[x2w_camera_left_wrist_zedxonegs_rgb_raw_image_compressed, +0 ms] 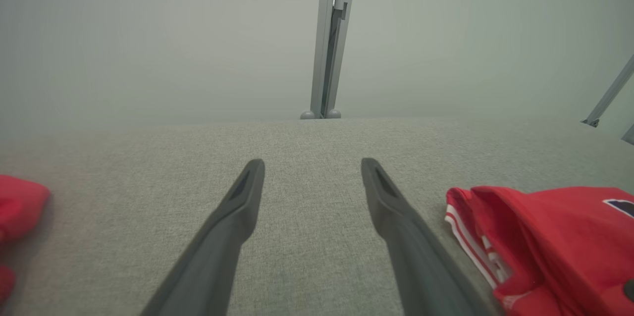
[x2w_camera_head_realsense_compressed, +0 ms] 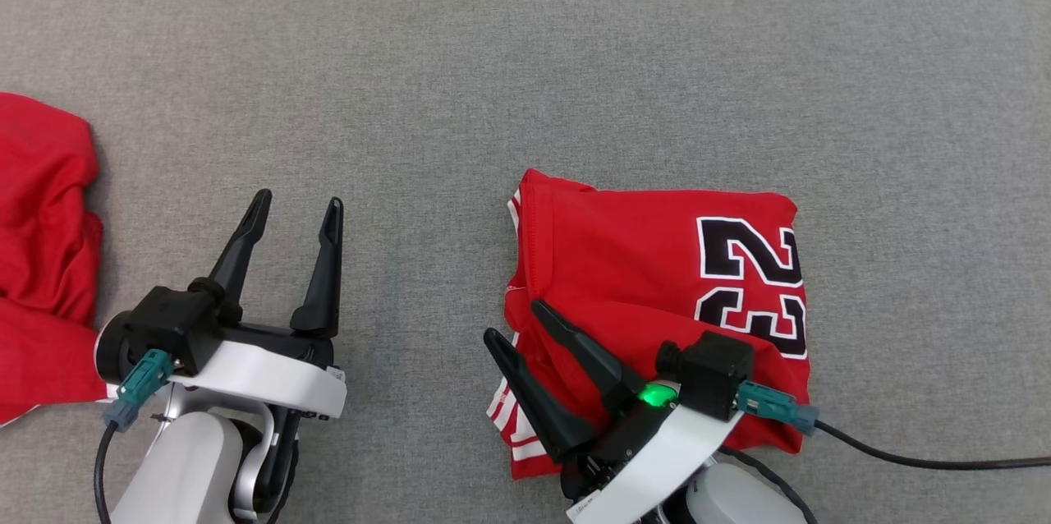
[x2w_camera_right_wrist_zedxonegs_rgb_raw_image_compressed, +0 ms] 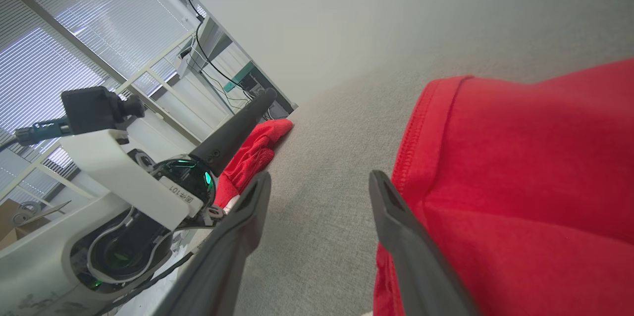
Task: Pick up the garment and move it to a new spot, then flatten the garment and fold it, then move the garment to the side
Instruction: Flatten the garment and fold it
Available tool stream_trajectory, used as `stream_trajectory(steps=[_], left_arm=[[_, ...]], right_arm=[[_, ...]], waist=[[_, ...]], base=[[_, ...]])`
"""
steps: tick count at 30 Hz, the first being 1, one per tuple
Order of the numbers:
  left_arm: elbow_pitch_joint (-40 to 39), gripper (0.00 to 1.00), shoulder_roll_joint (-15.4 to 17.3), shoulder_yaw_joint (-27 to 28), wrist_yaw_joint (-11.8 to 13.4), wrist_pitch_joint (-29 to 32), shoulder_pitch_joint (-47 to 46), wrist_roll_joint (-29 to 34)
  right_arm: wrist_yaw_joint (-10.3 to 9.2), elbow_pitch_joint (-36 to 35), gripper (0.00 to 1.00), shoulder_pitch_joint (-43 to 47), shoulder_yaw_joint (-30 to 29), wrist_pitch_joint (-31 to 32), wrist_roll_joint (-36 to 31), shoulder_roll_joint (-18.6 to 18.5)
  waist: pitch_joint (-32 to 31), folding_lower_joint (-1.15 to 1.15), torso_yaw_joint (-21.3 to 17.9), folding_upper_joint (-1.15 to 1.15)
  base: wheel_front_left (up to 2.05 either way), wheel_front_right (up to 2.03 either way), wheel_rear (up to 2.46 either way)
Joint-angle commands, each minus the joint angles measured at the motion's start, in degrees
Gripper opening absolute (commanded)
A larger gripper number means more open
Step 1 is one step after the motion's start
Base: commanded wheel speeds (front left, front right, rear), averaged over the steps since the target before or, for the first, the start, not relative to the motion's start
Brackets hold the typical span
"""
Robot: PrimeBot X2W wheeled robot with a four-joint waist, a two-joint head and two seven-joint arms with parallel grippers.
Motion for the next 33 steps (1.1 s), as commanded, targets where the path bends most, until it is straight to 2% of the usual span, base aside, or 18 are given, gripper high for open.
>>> stream_trajectory(steps=[1, 4, 7, 17, 22, 28, 33], left_arm=[[-0.1, 1.00, 0.5, 0.1, 0.3, -0.3, -1.0, -0.3], [-0.2, 1.00, 0.5, 0.2, 0.4, -0.3, -0.8, -0.4], [-0.3, 1.00, 0.7, 0.4, 0.7, -0.4, -0.7, -0.3], [-2.4, 1.00, 1.9, 1.6, 2.3, -0.7, 0.4, 0.1], [-4.1, 1.00, 2.2, 1.9, 3.4, -0.7, 1.8, 0.5], [-6.9, 1.00, 2.7, 1.9, 4.9, 0.0, 4.5, 0.8], [-8.9, 1.00, 3.4, 1.9, 6.2, 0.7, 7.2, 1.1]], right_arm=[[0.03, -0.9, 1.00, 0.0, 0.0, -0.3, -0.6, -0.4], [0.03, -5.8, 1.00, 1.1, -1.0, -0.3, -1.6, -0.4], [0.03, -11.1, 1.00, 2.2, -5.2, -0.4, -3.7, -0.5], [0.03, -20.2, 1.00, 8.0, -31.7, 1.9, -15.5, -0.4], [0.03, -21.4, 1.00, 10.1, -41.8, 5.1, -24.3, -1.0], [0.03, -19.6, 1.00, 14.3, -46.2, 7.1, -30.7, -2.8], [0.02, -18.0, 1.00, 17.8, -46.4, 7.3, -31.1, -2.3]], waist=[[0.0, 0.00, -0.2, 0.00], [0.0, 0.00, -0.6, 0.00], [-0.3, 0.00, -1.0, 0.00], [-2.3, 0.00, -1.6, 0.00], [-3.3, 0.00, -1.7, 0.00], [-5.3, 0.00, -1.6, 0.00], [-6.9, 0.00, -1.6, 0.00]], base=[[0.00, 0.00, 0.00], [0.00, 0.00, 0.00], [0.00, 0.00, 0.00], [0.00, 0.00, 0.00], [0.00, 0.00, 0.00], [0.00, 0.00, 0.00], [0.00, 0.00, 0.00]])
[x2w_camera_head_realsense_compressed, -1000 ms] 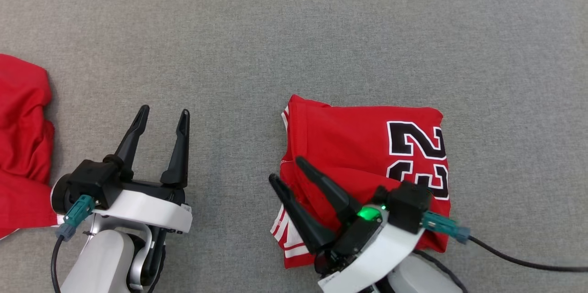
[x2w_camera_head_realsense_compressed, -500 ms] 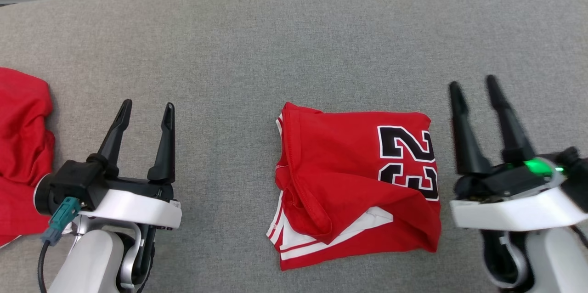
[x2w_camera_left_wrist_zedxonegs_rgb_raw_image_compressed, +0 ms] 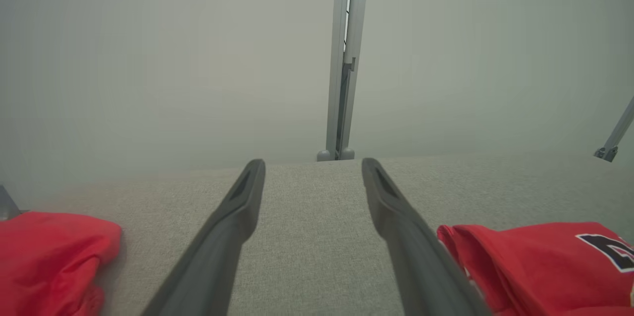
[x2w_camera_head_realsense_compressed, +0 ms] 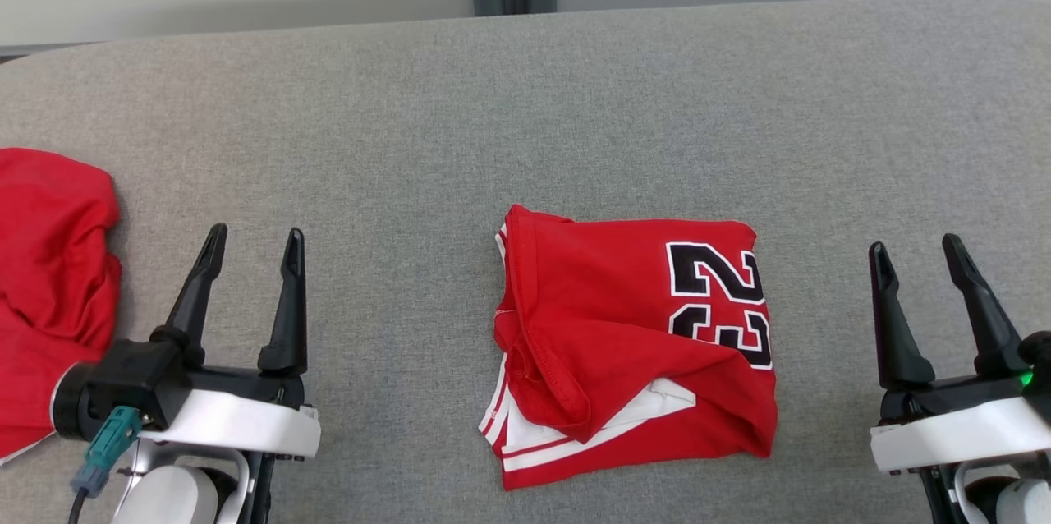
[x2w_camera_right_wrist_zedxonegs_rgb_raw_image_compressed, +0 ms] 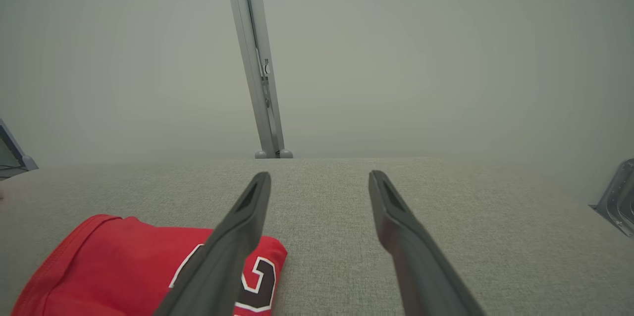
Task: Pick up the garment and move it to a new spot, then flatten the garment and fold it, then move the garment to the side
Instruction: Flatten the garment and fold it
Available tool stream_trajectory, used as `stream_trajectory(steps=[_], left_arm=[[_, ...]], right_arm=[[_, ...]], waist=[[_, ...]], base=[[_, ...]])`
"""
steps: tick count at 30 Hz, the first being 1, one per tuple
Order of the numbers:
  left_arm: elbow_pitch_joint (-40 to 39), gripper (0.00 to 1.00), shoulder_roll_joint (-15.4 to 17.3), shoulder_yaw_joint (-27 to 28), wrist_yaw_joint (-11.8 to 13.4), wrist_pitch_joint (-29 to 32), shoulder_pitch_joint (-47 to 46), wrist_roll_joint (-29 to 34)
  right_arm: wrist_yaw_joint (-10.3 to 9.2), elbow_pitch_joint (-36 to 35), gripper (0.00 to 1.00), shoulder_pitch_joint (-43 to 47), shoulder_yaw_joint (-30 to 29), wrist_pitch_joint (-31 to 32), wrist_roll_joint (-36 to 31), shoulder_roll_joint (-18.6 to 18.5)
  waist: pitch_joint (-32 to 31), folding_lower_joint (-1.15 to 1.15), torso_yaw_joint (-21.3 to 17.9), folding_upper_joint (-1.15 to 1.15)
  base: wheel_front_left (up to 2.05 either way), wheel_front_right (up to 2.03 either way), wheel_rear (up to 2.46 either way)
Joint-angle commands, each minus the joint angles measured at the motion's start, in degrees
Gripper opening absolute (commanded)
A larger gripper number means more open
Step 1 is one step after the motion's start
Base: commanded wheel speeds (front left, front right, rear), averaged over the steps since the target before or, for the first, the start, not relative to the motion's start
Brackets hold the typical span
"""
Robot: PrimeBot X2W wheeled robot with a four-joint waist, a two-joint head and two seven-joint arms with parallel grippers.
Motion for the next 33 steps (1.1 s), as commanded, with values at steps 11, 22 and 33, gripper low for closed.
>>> stream_trajectory(steps=[11, 22, 33], left_arm=[[-2.9, 1.00, 0.8, -0.3, 1.7, 1.6, 3.2, 0.0], [-4.2, 1.00, 0.3, -1.5, 1.7, 2.0, 1.3, 0.3], [-3.7, 1.00, -0.9, -2.1, 0.9, -0.1, -0.5, 0.4]], right_arm=[[0.01, 1.4, 1.00, 0.9, 0.5, 0.0, 0.9, 0.9], [0.01, 8.2, 0.00, -3.1, 7.8, -0.1, 2.5, -4.7], [0.00, 23.7, 0.00, -11.0, 25.6, -3.5, 8.5, -9.3]], waist=[[-1.8, 0.00, 0.2, 0.00], [0.1, 0.00, 1.4, 0.00], [2.1, 0.00, 3.3, 0.00]], base=[[0.00, 0.00, 0.00], [0.00, 0.00, 0.00], [0.00, 0.00, 0.00]])
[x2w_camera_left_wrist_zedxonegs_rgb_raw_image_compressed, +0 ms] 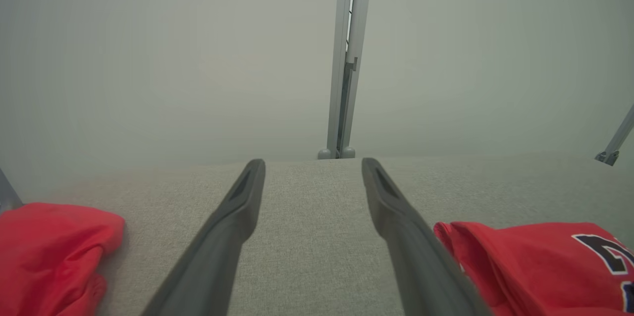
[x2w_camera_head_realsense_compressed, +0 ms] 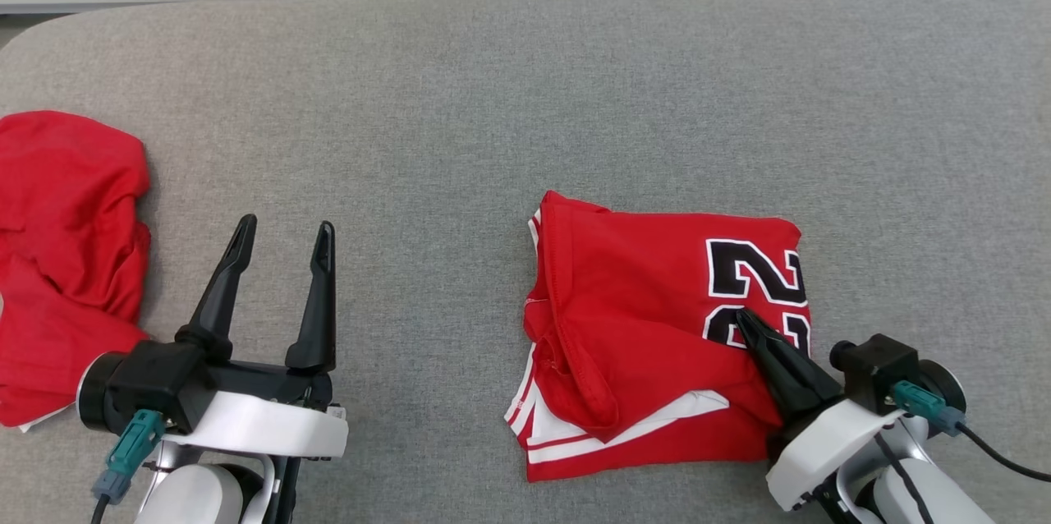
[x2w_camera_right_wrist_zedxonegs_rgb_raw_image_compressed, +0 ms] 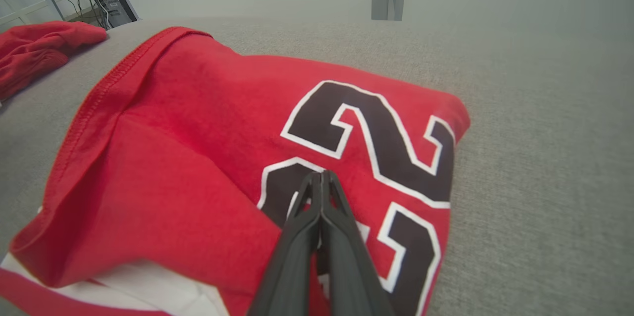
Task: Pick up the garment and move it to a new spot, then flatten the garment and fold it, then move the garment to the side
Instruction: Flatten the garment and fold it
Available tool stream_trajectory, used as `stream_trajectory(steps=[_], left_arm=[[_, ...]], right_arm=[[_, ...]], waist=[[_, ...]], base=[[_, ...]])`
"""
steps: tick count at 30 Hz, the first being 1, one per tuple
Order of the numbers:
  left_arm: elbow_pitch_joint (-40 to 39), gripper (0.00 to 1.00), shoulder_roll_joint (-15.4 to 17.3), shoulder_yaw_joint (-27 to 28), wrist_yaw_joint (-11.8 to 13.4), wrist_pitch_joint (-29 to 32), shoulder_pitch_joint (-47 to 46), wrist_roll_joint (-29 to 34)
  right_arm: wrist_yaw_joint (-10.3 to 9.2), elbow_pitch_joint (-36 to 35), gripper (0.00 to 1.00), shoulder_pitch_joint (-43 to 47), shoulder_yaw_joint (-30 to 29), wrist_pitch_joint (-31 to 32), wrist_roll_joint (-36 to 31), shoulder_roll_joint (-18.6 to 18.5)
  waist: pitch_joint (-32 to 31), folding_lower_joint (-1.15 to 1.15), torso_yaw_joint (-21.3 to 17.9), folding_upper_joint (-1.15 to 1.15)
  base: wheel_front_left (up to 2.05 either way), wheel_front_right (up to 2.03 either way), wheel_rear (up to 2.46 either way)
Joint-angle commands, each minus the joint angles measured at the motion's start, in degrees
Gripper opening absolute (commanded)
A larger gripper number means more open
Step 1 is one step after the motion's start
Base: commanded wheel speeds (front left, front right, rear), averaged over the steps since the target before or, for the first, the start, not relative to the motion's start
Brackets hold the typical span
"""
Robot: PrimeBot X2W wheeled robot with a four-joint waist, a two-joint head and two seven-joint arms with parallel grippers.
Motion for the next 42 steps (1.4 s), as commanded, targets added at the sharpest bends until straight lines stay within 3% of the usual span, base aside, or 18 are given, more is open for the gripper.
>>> stream_trajectory(steps=[1, 8, 15, 27, 30, 42], left_arm=[[0.4, 1.00, -0.1, 0.2, -0.2, -0.4, -1.0, 0.1], [1.2, 1.00, -0.2, -0.2, -0.5, -0.7, -1.3, -0.2], [1.7, 1.00, -0.2, -0.4, -0.7, -0.8, -1.5, -0.7], [2.5, 1.00, -0.1, -0.8, -1.0, -1.0, -2.3, -1.0], [2.6, 1.00, 0.1, -0.6, -0.9, -1.1, -2.2, -1.3], [2.4, 1.00, 1.5, 0.5, 0.4, -1.0, -1.2, -1.1]], right_arm=[[-0.01, 1.9, 0.00, -1.4, 1.5, -0.8, 1.0, -0.6], [0.00, 4.9, 0.00, -2.6, 9.7, -1.2, 5.4, -1.9], [0.01, -0.3, 0.00, 0.3, 14.6, 2.1, 9.1, -3.0], [0.01, -10.5, 0.00, 2.9, 18.0, 6.9, 7.8, -3.9], [0.00, -13.7, 0.00, 3.4, 14.3, 5.5, 7.8, -3.3], [0.00, -23.3, 0.00, 6.8, -12.4, 2.5, 3.2, 5.0]], waist=[[0.3, 0.00, 0.2, 0.00], [1.0, 0.00, 0.6, 0.00], [1.5, 0.00, -0.2, 0.00], [1.6, 0.00, -1.1, 0.00], [1.5, 0.00, -1.4, 0.00], [-0.4, 0.00, -3.1, 0.00]], base=[[0.00, 0.00, 0.00], [0.00, 0.00, 0.00], [0.00, 0.00, 0.00], [0.00, 0.00, 0.00], [0.00, 0.00, 0.00], [0.00, 0.00, 0.00]])
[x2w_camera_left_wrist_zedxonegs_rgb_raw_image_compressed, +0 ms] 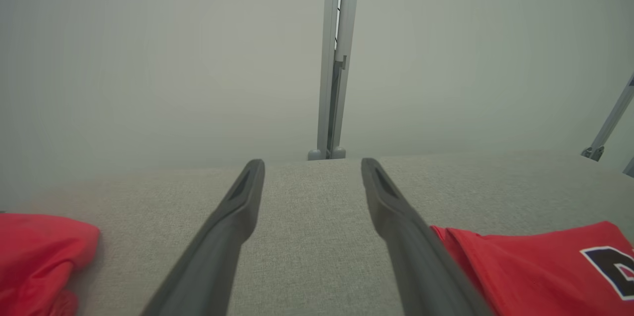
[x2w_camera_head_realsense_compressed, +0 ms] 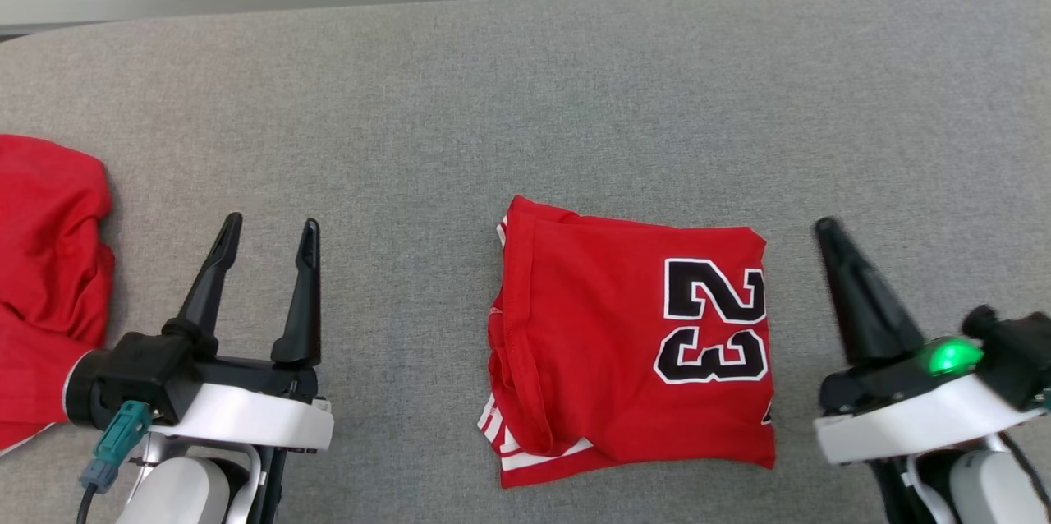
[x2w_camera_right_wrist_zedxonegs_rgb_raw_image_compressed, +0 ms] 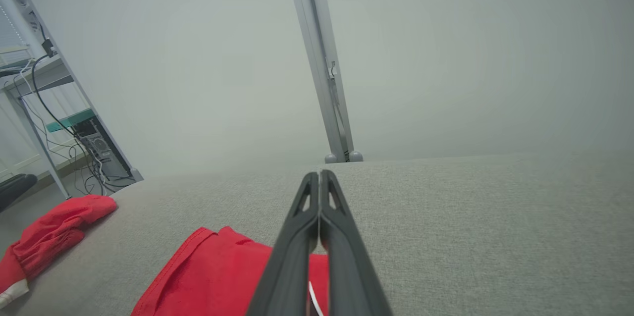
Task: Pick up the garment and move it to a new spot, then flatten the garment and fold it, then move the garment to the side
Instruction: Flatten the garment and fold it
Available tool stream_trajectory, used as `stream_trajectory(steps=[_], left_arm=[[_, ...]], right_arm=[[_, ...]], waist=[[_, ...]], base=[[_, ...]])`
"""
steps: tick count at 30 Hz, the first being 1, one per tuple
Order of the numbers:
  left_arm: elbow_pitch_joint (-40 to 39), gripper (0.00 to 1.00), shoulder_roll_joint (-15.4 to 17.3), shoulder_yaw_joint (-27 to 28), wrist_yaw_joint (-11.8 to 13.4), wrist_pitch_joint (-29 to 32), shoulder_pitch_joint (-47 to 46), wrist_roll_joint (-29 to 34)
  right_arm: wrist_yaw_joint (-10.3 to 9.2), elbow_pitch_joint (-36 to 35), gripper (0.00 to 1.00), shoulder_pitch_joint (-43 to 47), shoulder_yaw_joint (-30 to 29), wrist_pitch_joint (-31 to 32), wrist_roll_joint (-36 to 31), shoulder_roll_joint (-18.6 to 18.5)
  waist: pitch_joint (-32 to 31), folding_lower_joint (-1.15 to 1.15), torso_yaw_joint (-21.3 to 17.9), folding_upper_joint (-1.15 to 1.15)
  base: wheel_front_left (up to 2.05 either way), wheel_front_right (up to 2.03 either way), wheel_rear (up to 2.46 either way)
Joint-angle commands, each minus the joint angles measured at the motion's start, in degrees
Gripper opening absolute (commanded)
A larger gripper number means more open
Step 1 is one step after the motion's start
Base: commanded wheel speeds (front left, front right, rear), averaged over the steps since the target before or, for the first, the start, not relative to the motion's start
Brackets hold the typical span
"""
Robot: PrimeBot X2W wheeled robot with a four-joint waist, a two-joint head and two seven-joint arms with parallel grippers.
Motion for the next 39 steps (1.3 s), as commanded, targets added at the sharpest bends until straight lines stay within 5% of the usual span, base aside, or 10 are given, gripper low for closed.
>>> stream_trajectory(steps=[1, 5, 7, 8, 9, 33, 34, 35, 39], left_arm=[[-0.2, 1.00, 0.7, 0.4, 0.4, -0.2, 0.0, 0.2], [-0.7, 1.00, 1.0, 0.5, 0.9, 0.0, 0.6, 0.3], [-0.9, 1.00, 1.2, 0.5, 1.1, 0.2, 0.9, 0.3], [-1.0, 1.00, 1.3, 0.5, 1.0, 0.2, 1.1, 0.3], [-1.2, 1.00, 1.4, 0.5, 1.1, 0.3, 1.3, 0.3], [-3.8, 1.00, 2.3, -0.1, 2.9, 1.5, 4.6, -0.3], [-3.8, 1.00, 2.3, -0.2, 2.9, 1.5, 4.5, -0.4], [-3.8, 1.00, 2.2, -0.3, 2.8, 1.5, 4.4, -0.4], [-3.9, 1.00, 1.9, -0.6, 2.5, 1.5, 3.3, -0.7]], right_arm=[[0.01, -0.6, 0.00, 0.3, -1.7, -0.5, -0.8, 0.6], [0.01, -1.6, 0.00, 0.7, -6.7, -0.5, -2.8, 2.1], [0.01, -1.6, 0.51, 1.0, -9.0, -0.3, -4.0, 2.6], [0.02, -1.5, 0.97, 1.2, -10.3, -0.2, -4.6, 2.9], [0.01, -1.6, 1.00, 1.2, -11.0, -0.1, -5.0, 3.2], [0.01, 0.2, 1.00, 4.4, -14.2, 0.6, -8.4, 4.1], [0.01, 0.3, 0.45, 4.4, -13.5, 1.0, -8.4, 3.8], [0.01, 0.5, 0.00, 4.4, -12.7, 1.6, -8.2, 3.8], [0.01, 0.7, 0.00, 3.5, -6.7, 2.9, -7.8, 3.6]], waist=[[-0.4, 0.00, -0.2, 0.00], [-1.1, 0.00, -0.5, 0.00], [-1.4, 0.00, -0.6, 0.00], [-1.6, 0.00, -0.6, 0.00], [-1.8, 0.00, -0.7, 0.00], [-4.4, 0.00, -0.2, 0.00], [-4.3, 0.00, -0.1, 0.00], [-4.2, 0.00, 0.0, 0.00], [-3.3, 0.00, 0.8, 0.00]], base=[[0.00, 0.00, 0.00], [0.00, 0.00, 0.00], [0.00, 0.00, 0.00], [0.00, 0.00, 0.00], [0.00, 0.00, 0.00], [0.00, 0.00, 0.00], [0.00, 0.00, 0.00], [0.00, 0.00, 0.00], [0.00, 0.00, 0.00]])
